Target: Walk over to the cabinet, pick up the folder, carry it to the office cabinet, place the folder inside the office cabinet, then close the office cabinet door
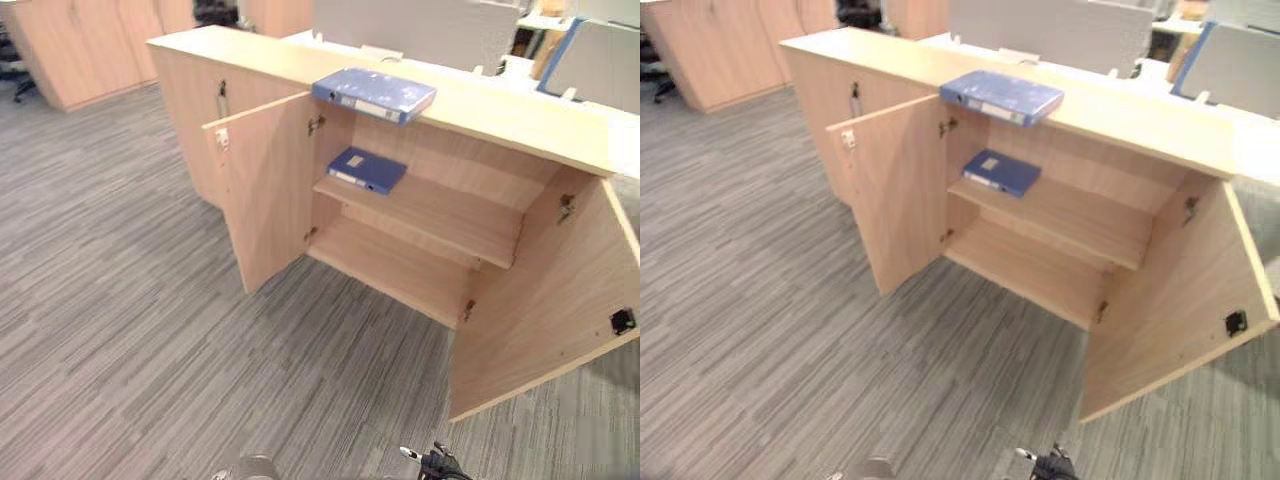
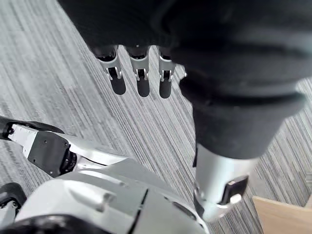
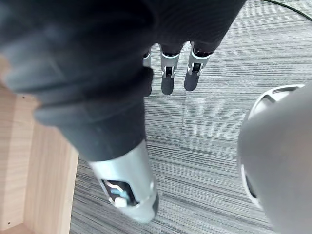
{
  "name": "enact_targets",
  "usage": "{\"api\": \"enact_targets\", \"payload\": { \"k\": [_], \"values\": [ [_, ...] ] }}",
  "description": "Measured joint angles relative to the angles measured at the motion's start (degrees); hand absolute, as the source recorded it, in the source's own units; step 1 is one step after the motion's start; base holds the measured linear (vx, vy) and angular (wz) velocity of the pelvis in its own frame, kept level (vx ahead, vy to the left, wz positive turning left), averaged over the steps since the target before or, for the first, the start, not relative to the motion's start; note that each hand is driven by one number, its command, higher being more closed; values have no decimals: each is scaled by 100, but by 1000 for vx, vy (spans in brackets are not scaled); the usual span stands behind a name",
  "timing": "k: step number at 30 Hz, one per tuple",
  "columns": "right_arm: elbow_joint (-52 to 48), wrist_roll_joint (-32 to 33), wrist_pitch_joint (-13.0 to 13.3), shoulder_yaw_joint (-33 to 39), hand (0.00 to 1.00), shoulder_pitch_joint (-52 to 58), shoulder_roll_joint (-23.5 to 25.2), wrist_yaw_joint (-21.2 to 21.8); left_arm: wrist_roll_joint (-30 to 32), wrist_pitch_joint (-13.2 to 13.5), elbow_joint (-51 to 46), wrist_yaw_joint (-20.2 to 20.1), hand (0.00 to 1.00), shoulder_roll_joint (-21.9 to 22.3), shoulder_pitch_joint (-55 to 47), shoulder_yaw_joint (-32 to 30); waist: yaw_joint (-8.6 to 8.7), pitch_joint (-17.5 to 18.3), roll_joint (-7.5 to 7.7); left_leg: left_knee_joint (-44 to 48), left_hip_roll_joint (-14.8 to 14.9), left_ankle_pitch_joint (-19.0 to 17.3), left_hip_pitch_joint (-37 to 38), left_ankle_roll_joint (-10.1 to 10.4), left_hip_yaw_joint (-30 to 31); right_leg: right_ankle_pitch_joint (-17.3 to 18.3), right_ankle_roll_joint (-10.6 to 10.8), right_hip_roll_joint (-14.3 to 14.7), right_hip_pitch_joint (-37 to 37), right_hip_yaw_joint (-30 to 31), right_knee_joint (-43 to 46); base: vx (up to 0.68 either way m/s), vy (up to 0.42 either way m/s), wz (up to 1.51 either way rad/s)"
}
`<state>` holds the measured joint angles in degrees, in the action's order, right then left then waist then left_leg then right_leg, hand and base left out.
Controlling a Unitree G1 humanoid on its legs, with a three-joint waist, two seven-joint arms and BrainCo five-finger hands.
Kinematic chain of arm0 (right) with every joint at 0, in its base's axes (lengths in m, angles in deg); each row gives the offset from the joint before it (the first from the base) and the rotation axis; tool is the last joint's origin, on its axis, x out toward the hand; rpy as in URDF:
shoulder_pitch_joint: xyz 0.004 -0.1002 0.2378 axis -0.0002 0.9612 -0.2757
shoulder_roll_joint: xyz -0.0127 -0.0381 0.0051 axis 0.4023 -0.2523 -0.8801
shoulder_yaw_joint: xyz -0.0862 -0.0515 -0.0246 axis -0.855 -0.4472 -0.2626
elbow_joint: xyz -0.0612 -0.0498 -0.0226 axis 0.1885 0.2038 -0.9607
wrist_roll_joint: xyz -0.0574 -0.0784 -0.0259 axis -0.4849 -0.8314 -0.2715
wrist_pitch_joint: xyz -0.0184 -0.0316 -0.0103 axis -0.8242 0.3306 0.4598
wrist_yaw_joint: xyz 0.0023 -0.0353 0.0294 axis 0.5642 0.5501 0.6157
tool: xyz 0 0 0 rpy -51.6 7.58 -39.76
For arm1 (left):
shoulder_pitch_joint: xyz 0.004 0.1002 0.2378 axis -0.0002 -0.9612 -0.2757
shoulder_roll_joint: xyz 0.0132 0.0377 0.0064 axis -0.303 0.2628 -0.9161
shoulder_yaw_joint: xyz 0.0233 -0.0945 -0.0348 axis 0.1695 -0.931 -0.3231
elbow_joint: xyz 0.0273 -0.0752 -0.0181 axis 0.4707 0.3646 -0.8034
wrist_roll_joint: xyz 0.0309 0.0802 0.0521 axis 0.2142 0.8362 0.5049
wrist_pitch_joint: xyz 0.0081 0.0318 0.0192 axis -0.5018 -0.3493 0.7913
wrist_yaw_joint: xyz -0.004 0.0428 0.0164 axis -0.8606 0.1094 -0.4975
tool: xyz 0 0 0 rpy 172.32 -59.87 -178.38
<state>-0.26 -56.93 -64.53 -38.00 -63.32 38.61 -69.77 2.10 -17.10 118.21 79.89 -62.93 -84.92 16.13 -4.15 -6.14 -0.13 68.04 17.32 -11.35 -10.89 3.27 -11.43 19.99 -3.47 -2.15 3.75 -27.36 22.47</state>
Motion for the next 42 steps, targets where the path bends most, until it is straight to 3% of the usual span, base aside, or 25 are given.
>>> {"api": "enact_targets", "payload": {
  "k": [2,5,6,7,8,9,13,16,18,20,21,22,24,26,28,29,31,33,34,35,37,38,39,40,42],
  "values": [
    [208,-1,-14,4,0,-157,-35,-30,-6,1,1,5,0,-46,1,128,-4,-55,38,-97,-96,-172,-296,-123,-87,-128,179,-92,246,291,-301,444,229,-82],
    [572,-1,-44,8,0,-443,-89,-105,-14,24,10,20,0,-103,-24,309,-58,-187,86,-1364,-715,-507,-721,-148,62,-236,357,-560,701,660,-674,350,308,-65],
    [693,-2,-47,9,0,-550,-119,-108,-43,39,24,35,0,-102,-43,376,-102,-195,69,-2402,-1033,-450,-804,-112,324,-248,400,-768,817,750,-729,392,386,-57],
    [719,-2,-43,4,0,-625,-157,-107,-75,62,69,57,0,-76,-95,488,-152,-187,-49,-3640,-1232,-66,-778,-44,748,-278,518,-842,923,817,-817,418,414,-62],
    [720,-3,-30,1,0,-654,-162,-100,-93,74,114,53,0,-41,-119,540,-184,-189,-105,-3822,-1257,493,-738,-128,825,-260,721,-858,1004,885,-855,450,390,-41],
    [721,-2,-33,-5,0,-677,-36,-88,-136,88,206,61,0,-168,-49,534,-197,-217,6,-3844,-1444,390,-654,-203,679,-317,850,-1034,1063,899,-1016,409,327,-18],
    [741,-13,-21,3,0,-933,-83,-80,-253,113,350,58,0,-187,-13,581,-313,-215,-1,-3988,-1791,328,-324,-298,654,-971,810,-1067,878,924,-1407,260,215,-25],
    [725,-28,-20,-1,0,-886,-73,-9,-250,90,494,54,0,-206,-102,540,-331,-59,-24,-4254,-1914,203,-67,-481,595,-1405,1186,-1246,866,1139,-1480,211,162,-49],
    [701,-83,-34,-5,0,-774,-106,36,-251,73,513,49,0,-172,-129,459,-342,-11,-39,-4660,-2026,146,174,-574,596,-1462,1252,-1438,587,1271,-1085,182,217,-45],
    [614,-248,-70,-2,0,-534,-208,78,-249,45,493,53,0,-116,-198,400,-304,28,-90,-5086,-2220,168,527,-673,584,-1481,1214,-1752,5,1523,234,114,196,-22],
    [571,-250,-101,0,0,-385,-230,78,-248,31,492,54,0,-103,-199,400,-265,31,-96,-5193,-2307,162,690,-732,586,-1595,1040,-1934,-280,1558,941,117,186,9],
    [368,-249,-139,1,0,-272,-302,78,-249,15,487,58,0,-105,-178,395,-182,27,-121,-5211,-2375,102,880,-842,584,-1820,493,-2163,-627,1674,1835,117,187,14],
    [255,-251,-132,-5,0,-160,-327,68,-241,-2,466,58,0,-94,-107,332,-128,23,-149,-5224,-2432,10,1163,-930,606,-1791,-5,-2313,-998,1661,2825,109,170,9],
    [162,-249,-22,-7,0,-172,-311,69,-226,-18,399,58,0,-68,-4,286,-101,14,-148,-5323,-2399,-110,1417,-987,628,-1398,135,-2086,-1424,1636,3293,78,112,-11],
    [130,-239,75,-1,0,-181,-310,79,-195,-24,383,52,0,-68,134,296,94,21,-163,-5381,-2254,-244,1621,-928,723,-897,423,-1537,-1860,1251,3281,59,10,5],
    [107,-240,65,-4,0,-170,-304,79,-185,-25,348,50,0,-71,173,297,160,11,-148,-5393,-2234,-286,1680,-950,781,-845,496,-1439,-1918,1056,3170,101,-60,37],
    [45,-218,32,4,0,-56,-285,78,-53,-20,300,13,0,-56,249,328,206,4,-128,-5485,-2223,-369,1957,-889,879,-829,456,-1153,-1919,494,2136,190,-96,36],
    [43,-222,23,-1,0,-10,-251,77,-49,-14,271,-4,0,-40,251,326,211,26,-35,-5482,-2287,-502,2053,-814,973,-1126,71,-1111,-1775,206,1258,243,-122,25],
    [42,-224,17,1,0,9,-257,79,10,-20,238,-9,0,0,251,306,197,52,-65,-5454,-2287,-611,2108,-743,1043,-890,27,-1081,-1623,128,1043,317,-156,28],
    [32,-228,-1,0,0,-7,-318,80,67,-16,202,-15,0,154,217,295,193,112,-257,-5382,-2093,-716,2082,-610,1111,-807,48,-900,-1560,24,955,348,-172,37],
    [51,-226,-24,-11,0,-57,-283,78,67,-9,103,-41,0,182,264,263,203,123,-261,-4582,-1922,-835,1762,-416,1172,-604,92,-740,-1362,-145,758,363,-209,38],
    [46,-226,-38,-9,0,-57,-272,75,44,-5,24,-70,0,216,275,132,171,84,-265,-3061,-1669,-800,1140,-213,1088,-567,101,-490,-1039,-249,446,313,-211,16],
    [45,-221,-38,-10,0,-72,-262,71,28,-8,9,-69,0,228,252,56,140,80,-282,-2406,-1515,-666,891,-28,1010,-557,81,-359,-891,-248,321,400,-237,-10],
    [51,-205,-36,-20,0,-101,-223,63,-12,-12,-4,-65,0,225,201,-30,96,67,-275,-1203,-1135,-540,475,130,786,-503,12,-127,-575,-232,133,370,-140,-35],
    [72,-109,-31,-13,0,-131,-159,14,-36,-30,-1,-66,0,179,115,-39,28,29,-234,-200,-671,-506,-25,12,532,-453,-8,48,-141,-175,-147,356,-79,-31]
  ]
}}
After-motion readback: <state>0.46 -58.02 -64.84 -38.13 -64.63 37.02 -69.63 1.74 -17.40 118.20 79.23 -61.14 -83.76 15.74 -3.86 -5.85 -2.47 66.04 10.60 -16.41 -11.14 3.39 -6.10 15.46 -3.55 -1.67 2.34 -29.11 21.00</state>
